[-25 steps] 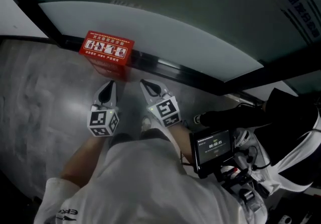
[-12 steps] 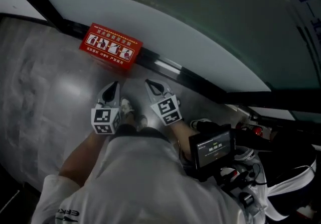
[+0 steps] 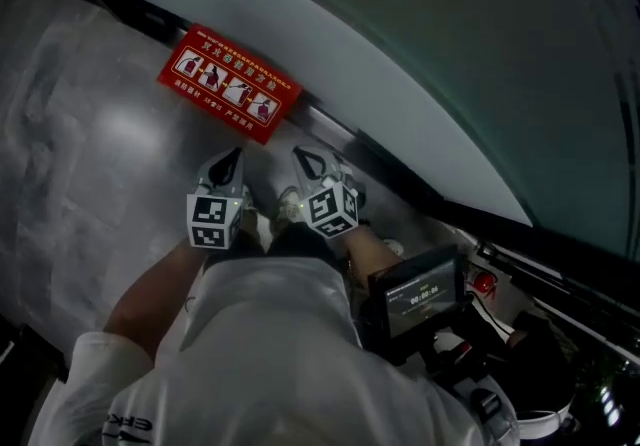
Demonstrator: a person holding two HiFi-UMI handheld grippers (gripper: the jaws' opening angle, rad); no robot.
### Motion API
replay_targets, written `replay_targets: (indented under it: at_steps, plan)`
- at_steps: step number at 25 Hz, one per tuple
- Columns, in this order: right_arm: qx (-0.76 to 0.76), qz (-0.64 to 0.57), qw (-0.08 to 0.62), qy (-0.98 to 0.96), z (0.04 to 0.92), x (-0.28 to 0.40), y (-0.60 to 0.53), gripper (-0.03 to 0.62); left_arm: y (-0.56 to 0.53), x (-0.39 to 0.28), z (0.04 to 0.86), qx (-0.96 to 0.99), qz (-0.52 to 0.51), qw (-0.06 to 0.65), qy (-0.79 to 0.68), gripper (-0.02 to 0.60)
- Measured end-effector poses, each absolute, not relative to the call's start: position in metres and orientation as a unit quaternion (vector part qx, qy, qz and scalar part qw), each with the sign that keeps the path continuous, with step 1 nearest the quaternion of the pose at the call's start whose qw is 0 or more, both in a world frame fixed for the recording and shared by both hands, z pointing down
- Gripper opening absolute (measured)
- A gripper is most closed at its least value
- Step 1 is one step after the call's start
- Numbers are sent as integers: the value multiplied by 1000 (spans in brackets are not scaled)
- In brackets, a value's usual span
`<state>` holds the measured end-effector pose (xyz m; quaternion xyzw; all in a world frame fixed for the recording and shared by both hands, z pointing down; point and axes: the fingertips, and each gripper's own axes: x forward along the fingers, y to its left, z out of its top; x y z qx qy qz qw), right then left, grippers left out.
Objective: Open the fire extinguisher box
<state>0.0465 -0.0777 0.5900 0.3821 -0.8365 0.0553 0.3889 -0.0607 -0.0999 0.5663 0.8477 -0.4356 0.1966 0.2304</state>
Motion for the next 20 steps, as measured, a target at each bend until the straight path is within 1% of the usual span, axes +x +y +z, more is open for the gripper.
replay_targets:
  at_steps: [7,9,11,17,20]
  plan:
    - [270,-24,446,-853,646,44,-103,12,-122,-62,611,812,226,249,-478,3]
    - [223,-57,459,-858,663,41,-105,26,-121,-65,623,795,235,259,-495,3]
    - [175,-95,471,-860,679,38,-106,59,-119,-68,635,779,242,272,-510,3]
    - [77,-206,490,-843,725,36,-114,209,-116,-67,675,755,259,296,-526,3]
    - [40,-247,492,-834,745,30,-118,264,-114,-69,696,745,270,301,-530,3]
